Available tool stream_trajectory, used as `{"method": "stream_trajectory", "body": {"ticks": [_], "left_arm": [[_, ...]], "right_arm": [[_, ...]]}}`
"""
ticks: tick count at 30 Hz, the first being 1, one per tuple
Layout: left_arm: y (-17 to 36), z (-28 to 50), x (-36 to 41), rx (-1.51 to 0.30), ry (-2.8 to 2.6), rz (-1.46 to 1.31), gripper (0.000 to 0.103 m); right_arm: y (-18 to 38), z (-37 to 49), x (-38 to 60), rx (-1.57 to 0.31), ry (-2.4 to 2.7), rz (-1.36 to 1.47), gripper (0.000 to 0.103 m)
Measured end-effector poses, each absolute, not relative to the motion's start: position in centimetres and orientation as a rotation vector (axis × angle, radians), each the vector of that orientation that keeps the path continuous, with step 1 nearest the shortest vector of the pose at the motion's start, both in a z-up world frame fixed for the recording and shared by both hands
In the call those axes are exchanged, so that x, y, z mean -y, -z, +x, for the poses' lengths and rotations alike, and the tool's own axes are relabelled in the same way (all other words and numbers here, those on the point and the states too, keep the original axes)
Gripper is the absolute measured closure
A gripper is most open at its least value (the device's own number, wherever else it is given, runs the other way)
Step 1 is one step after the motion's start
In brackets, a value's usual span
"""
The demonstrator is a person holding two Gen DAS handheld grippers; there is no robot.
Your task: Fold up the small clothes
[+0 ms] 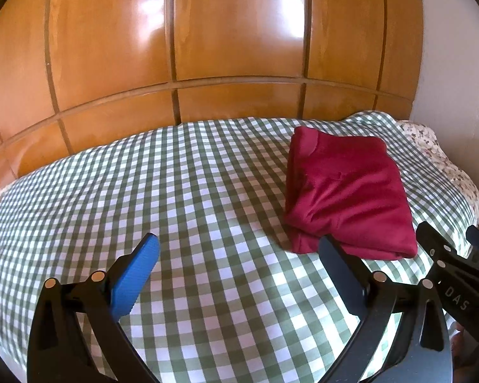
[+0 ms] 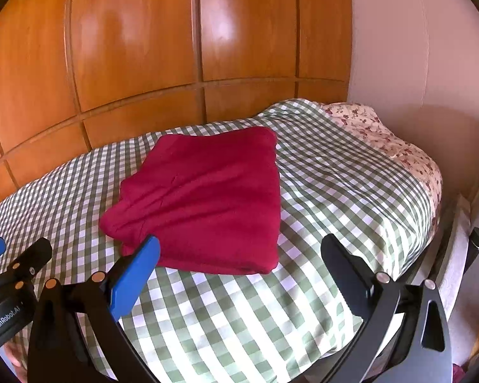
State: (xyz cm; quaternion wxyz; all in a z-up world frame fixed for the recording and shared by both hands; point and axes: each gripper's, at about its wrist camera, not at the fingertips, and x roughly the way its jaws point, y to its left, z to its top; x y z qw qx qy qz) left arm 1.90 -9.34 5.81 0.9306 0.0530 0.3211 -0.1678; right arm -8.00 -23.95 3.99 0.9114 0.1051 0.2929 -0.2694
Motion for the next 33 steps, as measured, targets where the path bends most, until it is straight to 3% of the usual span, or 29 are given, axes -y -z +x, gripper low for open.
{"method": "stream_trajectory", "body": {"ticks": [33], "left_arm": [[-5.7, 1.5, 10.7, -0.656, 0.351, 0.134, 0.004]], "right_arm": [[-3.7, -7.4, 24.5, -0.627, 0.525, 0.194, 0.002]]}}
